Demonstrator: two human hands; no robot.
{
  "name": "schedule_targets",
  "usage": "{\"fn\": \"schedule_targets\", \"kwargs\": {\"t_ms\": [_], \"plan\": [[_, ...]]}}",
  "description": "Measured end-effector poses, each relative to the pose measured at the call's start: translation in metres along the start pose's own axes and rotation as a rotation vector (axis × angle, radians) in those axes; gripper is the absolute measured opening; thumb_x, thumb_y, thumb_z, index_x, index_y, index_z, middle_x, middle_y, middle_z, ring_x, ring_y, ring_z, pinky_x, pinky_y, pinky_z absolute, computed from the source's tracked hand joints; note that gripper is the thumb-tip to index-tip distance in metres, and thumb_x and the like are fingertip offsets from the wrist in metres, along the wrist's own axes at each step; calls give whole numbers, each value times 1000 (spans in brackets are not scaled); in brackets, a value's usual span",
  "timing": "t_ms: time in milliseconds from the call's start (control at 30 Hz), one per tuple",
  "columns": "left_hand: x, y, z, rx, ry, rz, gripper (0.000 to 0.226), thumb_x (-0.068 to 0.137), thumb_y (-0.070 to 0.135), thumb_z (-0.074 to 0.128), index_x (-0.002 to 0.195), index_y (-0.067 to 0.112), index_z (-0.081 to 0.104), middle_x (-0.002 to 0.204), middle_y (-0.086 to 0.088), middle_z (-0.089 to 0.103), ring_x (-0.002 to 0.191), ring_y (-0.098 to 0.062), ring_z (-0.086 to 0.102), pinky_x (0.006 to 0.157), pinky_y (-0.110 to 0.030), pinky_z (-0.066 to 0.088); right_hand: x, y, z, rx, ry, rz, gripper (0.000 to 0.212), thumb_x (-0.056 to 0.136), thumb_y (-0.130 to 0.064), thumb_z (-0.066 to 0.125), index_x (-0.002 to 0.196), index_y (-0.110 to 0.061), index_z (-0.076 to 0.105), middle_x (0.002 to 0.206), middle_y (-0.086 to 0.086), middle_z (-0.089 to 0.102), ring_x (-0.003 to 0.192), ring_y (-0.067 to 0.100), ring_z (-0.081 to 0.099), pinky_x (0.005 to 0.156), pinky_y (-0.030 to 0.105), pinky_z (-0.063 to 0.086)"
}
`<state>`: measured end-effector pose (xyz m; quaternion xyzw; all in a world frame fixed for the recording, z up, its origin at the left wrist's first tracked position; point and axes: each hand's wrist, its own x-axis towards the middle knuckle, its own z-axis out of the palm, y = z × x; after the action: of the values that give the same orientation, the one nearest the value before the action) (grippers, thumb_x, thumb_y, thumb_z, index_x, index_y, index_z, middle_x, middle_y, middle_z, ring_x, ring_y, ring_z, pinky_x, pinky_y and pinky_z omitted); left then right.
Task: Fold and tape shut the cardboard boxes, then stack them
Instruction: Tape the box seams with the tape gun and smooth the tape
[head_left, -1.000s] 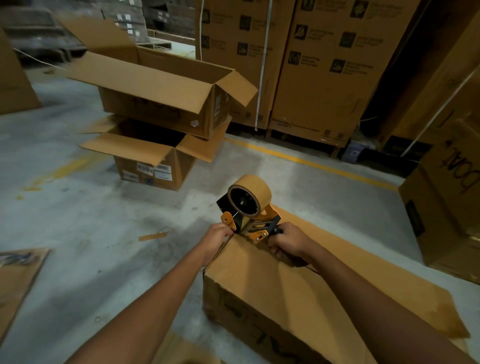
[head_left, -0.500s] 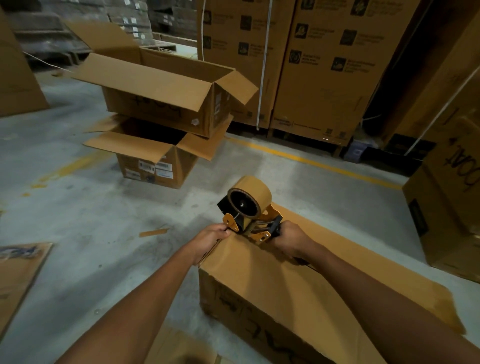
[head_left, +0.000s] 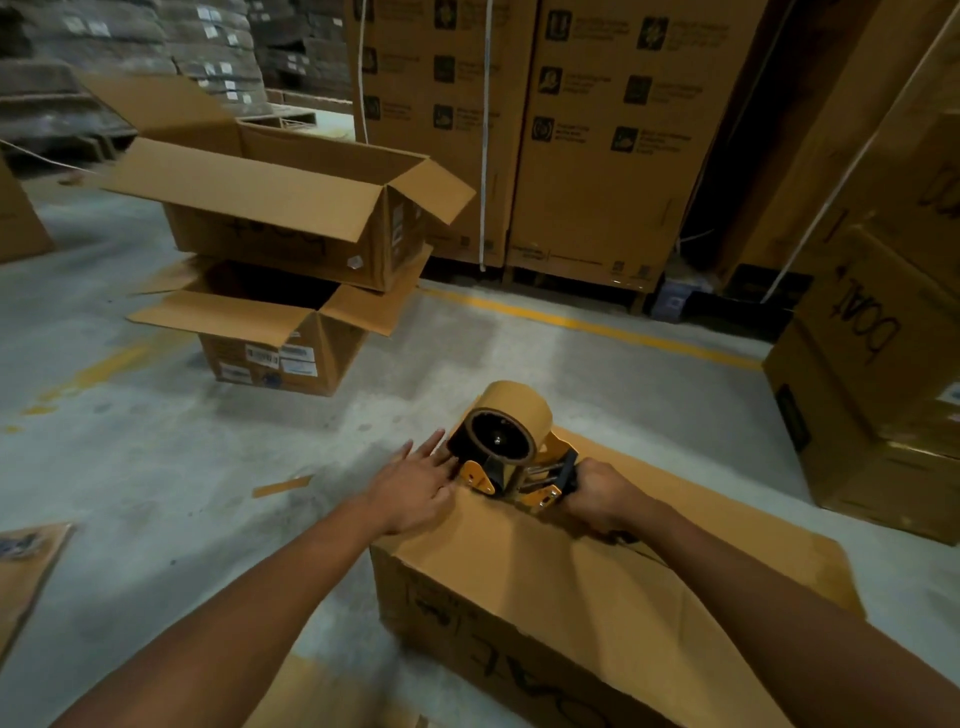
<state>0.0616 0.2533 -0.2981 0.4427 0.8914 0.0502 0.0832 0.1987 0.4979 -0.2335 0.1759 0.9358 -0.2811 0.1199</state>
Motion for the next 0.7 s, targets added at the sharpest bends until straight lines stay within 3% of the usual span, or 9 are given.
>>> {"fn": "schedule_targets", "kwargs": {"t_ms": [100,167,300,467,567,700], "plan": [[2,13,-5,136,17,101,68,95,47,8,143,21,48,157,0,38,153,-20,9,123,-54,-4,4,1,-1,-25,-9,-8,19,84,-33,69,87,-14,70,85,7,70,81,27,67,70,39,56],[2,12,-3,145,7,118,80,87,51,-2,142,21,48,154,-1,41,152,-20,16,123,-53,-2,4,3,0,-1,-15,-7,23,82,-36,71,90,-14,72,85,8,72,81,27,69,73,43,59],[3,11,-5,146,-7,103,63,100,49,10,150,23,36,160,-2,32,152,-18,14,125,-47,5,1,9,1,-11,4,-14,21,81,-34,74,91,-16,70,86,5,70,80,23,67,72,39,57],[2,24,-7,162,-70,10,62,105,47,15,160,20,2,167,2,-3,153,-13,-8,124,-46,2,-21,48,-16,-60,-7,22,27,79,-42,78,95,-22,71,87,-1,71,81,17,68,77,38,60],[3,40,-3,196,-78,-34,67,105,48,15,159,12,-1,167,-4,-4,154,-19,-5,124,-47,4,-40,72,-18,-6,5,43,24,81,-41,78,94,-22,72,84,-2,73,77,16,70,75,37,61],[2,75,10,145,-80,87,68,104,51,11,159,13,2,167,-7,-1,153,-18,-8,124,-42,-1,-47,78,-12,-39,46,25,24,85,-40,75,96,-19,71,91,2,71,84,20,66,79,37,57]]}}
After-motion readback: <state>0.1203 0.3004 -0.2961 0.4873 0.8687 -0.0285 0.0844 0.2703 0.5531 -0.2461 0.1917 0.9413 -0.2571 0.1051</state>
